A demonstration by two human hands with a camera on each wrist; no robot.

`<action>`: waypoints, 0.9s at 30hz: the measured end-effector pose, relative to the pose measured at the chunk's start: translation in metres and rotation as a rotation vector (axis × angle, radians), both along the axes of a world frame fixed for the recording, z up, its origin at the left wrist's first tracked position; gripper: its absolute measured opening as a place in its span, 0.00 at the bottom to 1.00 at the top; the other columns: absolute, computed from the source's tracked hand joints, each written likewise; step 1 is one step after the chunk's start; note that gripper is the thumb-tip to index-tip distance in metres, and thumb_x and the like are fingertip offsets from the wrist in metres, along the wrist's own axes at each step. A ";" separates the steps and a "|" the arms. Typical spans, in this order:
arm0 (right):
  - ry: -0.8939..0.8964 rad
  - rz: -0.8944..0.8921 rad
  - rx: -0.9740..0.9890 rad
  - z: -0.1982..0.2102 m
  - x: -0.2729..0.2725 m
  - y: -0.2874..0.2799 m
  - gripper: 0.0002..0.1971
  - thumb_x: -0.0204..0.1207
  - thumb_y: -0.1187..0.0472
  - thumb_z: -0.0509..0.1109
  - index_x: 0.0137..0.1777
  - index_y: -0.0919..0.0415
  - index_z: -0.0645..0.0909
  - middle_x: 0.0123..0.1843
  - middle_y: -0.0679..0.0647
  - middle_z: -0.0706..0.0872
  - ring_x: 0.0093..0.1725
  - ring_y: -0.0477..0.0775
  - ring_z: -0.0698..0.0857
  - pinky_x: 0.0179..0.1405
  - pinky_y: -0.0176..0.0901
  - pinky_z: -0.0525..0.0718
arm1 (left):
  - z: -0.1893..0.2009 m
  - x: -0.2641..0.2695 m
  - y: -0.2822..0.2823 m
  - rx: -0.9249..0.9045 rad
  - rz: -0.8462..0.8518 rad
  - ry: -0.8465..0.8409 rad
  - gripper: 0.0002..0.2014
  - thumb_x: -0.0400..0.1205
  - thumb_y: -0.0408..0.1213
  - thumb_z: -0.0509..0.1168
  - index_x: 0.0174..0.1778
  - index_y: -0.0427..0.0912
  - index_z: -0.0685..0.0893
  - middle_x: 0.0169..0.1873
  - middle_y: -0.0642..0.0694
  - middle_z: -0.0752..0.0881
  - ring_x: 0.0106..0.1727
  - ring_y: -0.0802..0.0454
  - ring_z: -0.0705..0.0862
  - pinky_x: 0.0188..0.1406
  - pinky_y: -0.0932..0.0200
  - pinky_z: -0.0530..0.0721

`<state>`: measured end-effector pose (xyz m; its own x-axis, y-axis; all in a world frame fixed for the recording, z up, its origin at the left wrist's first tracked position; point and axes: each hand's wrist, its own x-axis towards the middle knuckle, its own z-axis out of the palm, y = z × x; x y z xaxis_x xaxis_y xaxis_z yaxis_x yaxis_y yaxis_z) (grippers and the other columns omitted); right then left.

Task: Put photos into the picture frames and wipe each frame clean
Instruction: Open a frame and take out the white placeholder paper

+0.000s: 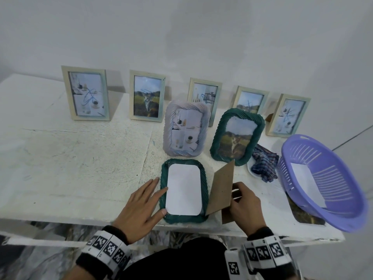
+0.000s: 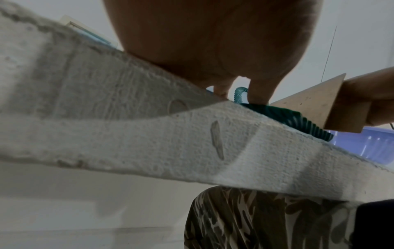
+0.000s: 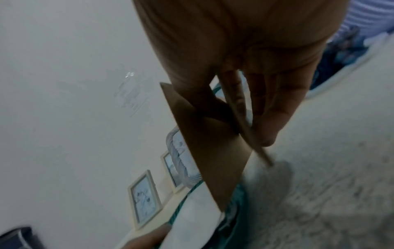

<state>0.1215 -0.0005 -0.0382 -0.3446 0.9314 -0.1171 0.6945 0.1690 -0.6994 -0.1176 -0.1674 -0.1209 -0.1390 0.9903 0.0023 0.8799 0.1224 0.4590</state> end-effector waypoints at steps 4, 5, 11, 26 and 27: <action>0.226 -0.104 -0.200 -0.013 -0.006 0.004 0.05 0.81 0.62 0.63 0.44 0.60 0.72 0.28 0.60 0.84 0.22 0.57 0.77 0.18 0.42 0.75 | -0.003 -0.001 -0.001 0.012 -0.005 0.016 0.31 0.85 0.65 0.40 0.84 0.59 0.52 0.85 0.56 0.42 0.84 0.58 0.38 0.81 0.54 0.49; 0.298 -0.139 -0.265 -0.015 -0.005 0.005 0.05 0.82 0.64 0.63 0.45 0.64 0.71 0.28 0.63 0.82 0.24 0.56 0.74 0.18 0.40 0.71 | -0.003 -0.001 -0.001 0.019 -0.004 0.018 0.31 0.85 0.65 0.40 0.84 0.58 0.53 0.85 0.55 0.43 0.84 0.58 0.39 0.80 0.55 0.49; 0.577 -0.260 -0.422 0.002 0.018 0.014 0.05 0.85 0.66 0.57 0.49 0.66 0.74 0.30 0.65 0.77 0.22 0.55 0.73 0.16 0.36 0.70 | -0.004 -0.001 -0.001 0.035 -0.003 0.008 0.31 0.85 0.64 0.41 0.84 0.59 0.54 0.85 0.55 0.44 0.84 0.58 0.40 0.80 0.57 0.49; -0.529 0.130 0.252 -0.031 0.000 0.001 0.17 0.74 0.48 0.69 0.60 0.54 0.78 0.48 0.58 0.80 0.48 0.64 0.78 0.41 0.49 0.76 | -0.003 0.000 0.000 0.024 0.008 0.003 0.31 0.85 0.65 0.41 0.84 0.59 0.54 0.85 0.56 0.44 0.84 0.59 0.40 0.80 0.56 0.49; -0.569 0.133 0.299 -0.033 0.000 -0.001 0.17 0.73 0.47 0.70 0.59 0.54 0.80 0.47 0.59 0.81 0.47 0.65 0.77 0.40 0.50 0.77 | -0.003 0.000 0.000 0.021 0.008 0.004 0.31 0.85 0.65 0.40 0.84 0.59 0.54 0.85 0.55 0.44 0.84 0.59 0.39 0.80 0.55 0.49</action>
<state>0.1218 -0.0015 -0.0713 -0.4197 0.9058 -0.0579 0.9020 0.4091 -0.1382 -0.1179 -0.1676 -0.1241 -0.1464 0.9889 0.0241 0.8810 0.1193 0.4577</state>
